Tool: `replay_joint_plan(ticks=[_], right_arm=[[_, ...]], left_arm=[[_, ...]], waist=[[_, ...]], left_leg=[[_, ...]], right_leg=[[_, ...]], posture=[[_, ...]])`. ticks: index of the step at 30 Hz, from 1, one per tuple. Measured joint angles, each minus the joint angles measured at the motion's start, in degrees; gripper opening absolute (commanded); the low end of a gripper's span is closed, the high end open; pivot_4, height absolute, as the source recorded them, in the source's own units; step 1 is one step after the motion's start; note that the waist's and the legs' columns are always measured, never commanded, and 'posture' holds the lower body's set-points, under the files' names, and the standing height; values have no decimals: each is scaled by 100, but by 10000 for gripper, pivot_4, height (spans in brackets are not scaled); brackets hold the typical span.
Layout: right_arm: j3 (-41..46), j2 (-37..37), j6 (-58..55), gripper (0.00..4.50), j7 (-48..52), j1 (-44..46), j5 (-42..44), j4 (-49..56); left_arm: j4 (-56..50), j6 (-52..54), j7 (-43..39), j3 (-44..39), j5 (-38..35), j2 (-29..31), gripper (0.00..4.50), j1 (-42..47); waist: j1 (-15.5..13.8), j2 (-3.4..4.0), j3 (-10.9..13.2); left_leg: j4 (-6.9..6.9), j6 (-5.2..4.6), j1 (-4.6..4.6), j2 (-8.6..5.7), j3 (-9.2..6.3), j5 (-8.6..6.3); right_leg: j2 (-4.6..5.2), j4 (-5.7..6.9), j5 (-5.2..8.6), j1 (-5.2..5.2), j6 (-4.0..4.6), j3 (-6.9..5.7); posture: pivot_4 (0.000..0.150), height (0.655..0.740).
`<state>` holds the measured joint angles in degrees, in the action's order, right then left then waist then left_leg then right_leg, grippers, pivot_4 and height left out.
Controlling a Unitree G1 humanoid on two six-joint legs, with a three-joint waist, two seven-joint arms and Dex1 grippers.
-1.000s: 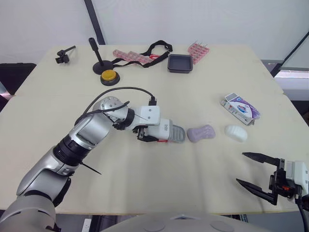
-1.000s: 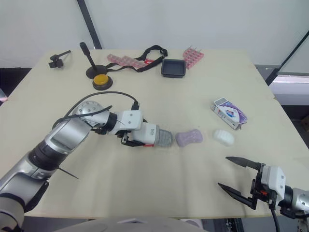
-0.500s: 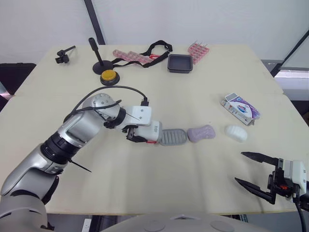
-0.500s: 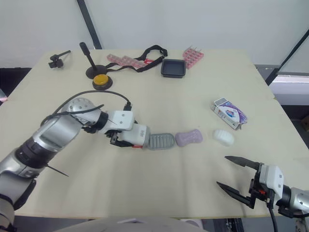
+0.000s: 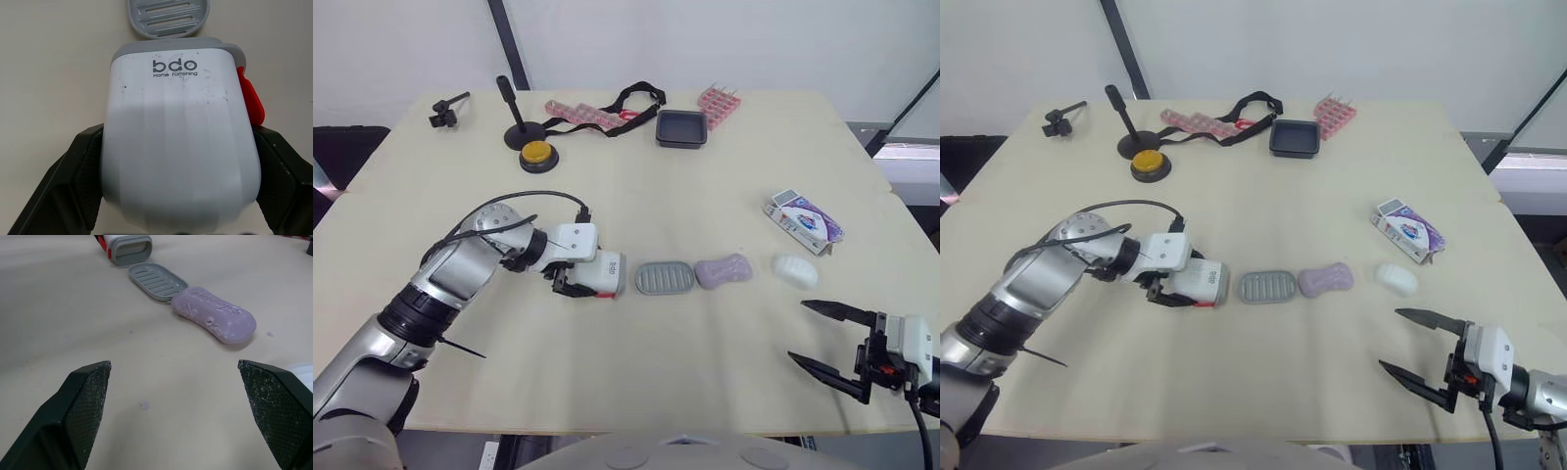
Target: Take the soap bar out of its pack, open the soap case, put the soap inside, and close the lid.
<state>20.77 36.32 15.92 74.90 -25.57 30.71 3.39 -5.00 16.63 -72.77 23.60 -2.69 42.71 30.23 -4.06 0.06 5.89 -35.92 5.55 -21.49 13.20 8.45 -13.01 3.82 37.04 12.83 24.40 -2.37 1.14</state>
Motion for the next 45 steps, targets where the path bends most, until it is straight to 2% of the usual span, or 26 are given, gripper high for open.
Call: replay_joint_plan(ticks=[7,14,18,23,28,33,39,45], right_arm=[[1,57,-55,45000,-71,27,0,11],[6,228,-215,45000,-216,85,0,109],[8,522,-671,45000,-409,399,17,416],[-113,1282,-1397,45000,-554,1112,0,1023],[-917,2135,-2646,45000,-591,2061,-176,1385],[-1912,2415,-3618,45000,-484,3439,-448,1368],[-3144,1951,-4089,45000,-330,5003,-1093,820],[-3965,1490,-4000,45000,-110,5680,-1698,363]], left_arm=[[342,-434,55,-199,-172,-163,44923,-75],[413,-459,-247,-1090,-1160,-160,44923,-218],[351,-663,-548,-1848,-1851,-13,44923,-827],[-580,-621,-437,-2499,-2592,-58,44923,-2021],[-913,-868,-214,-2587,-2650,-332,44923,-3140],[-961,-1091,-16,-2589,-2601,-476,44923,-3666],[-930,-1515,-38,-2525,-2460,-530,44923,-3937],[-855,-1857,172,-2517,-2342,-727,44923,-3881]], waist=[[0,-1,0],[6,0,0],[68,8,4],[76,3,7],[58,3,10],[94,3,12],[90,3,12],[73,3,12]], left_leg=[[0,0,0,1,0,0],[1,0,0,1,1,0],[4,1,4,2,7,0],[7,1,1,4,2,0],[9,2,11,8,-5,0],[9,2,12,13,-1,1],[8,3,17,16,0,1],[5,5,14,15,3,2]], right_leg=[[0,0,0,0,0,1],[-2,0,0,0,0,1],[-5,0,0,1,-1,1],[-5,-8,0,-3,-1,0],[-14,-15,-1,-4,-2,-1],[-23,-14,-1,-4,-2,-1],[-32,-6,-1,4,-2,-4],[-32,10,-1,16,-1,-5]], posture=[[1500,7291],[1500,7291],[1500,7291],[1500,7291],[1500,7291],[1500,7291],[1500,7291],[1500,7291]])
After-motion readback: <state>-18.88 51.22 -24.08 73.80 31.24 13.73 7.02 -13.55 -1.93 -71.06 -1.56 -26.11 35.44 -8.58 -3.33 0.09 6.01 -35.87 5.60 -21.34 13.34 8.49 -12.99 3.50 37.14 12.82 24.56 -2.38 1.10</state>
